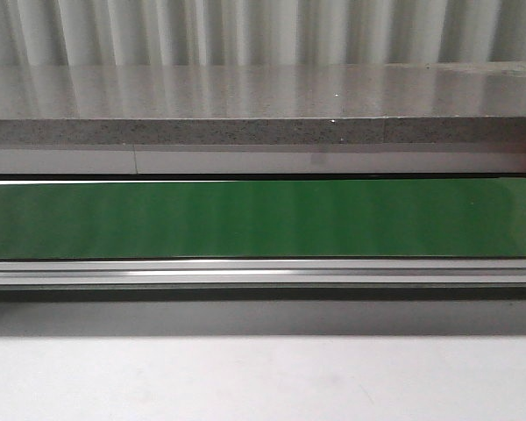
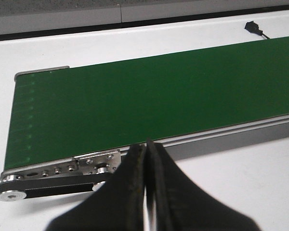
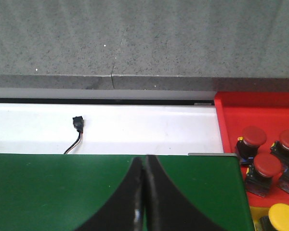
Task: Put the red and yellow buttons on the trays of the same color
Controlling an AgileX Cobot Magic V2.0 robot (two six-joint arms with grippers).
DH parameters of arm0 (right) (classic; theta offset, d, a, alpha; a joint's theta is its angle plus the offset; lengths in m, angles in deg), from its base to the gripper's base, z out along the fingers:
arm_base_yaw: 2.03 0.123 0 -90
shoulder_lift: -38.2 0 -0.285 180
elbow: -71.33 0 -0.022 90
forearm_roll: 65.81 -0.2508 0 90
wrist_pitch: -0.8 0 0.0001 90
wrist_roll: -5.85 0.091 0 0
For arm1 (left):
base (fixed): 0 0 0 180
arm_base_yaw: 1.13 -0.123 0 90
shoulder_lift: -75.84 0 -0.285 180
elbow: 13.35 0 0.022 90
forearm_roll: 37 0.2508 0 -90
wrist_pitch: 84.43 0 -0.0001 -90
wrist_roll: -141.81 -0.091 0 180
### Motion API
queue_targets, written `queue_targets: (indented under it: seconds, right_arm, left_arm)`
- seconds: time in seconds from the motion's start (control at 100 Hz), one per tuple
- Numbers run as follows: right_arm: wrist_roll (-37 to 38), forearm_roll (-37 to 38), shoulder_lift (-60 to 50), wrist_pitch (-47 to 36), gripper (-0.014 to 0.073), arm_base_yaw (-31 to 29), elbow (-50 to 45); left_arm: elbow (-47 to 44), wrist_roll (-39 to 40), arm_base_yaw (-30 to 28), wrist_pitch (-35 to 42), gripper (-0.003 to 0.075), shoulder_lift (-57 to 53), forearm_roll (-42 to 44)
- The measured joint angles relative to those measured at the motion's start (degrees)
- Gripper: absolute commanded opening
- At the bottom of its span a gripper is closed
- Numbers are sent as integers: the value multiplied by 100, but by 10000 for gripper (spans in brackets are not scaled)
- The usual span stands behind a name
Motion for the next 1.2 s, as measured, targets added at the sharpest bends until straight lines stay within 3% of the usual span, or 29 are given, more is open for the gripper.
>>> queue_targets:
  seconds: [0.48,0.86,1.2]
  right_arm:
    - [-12,0,-2108,-1422,-66,0,-2424]
    - [35,272,-3263,-3198,-66,0,-4431]
    - [572,968,-4319,-2706,-66,-70,-4647]
  left_arm:
    - [0,0,0,0,-20,0,0]
    - [0,0,0,0,-20,0,0]
    - [0,0,0,9,-20,0,0]
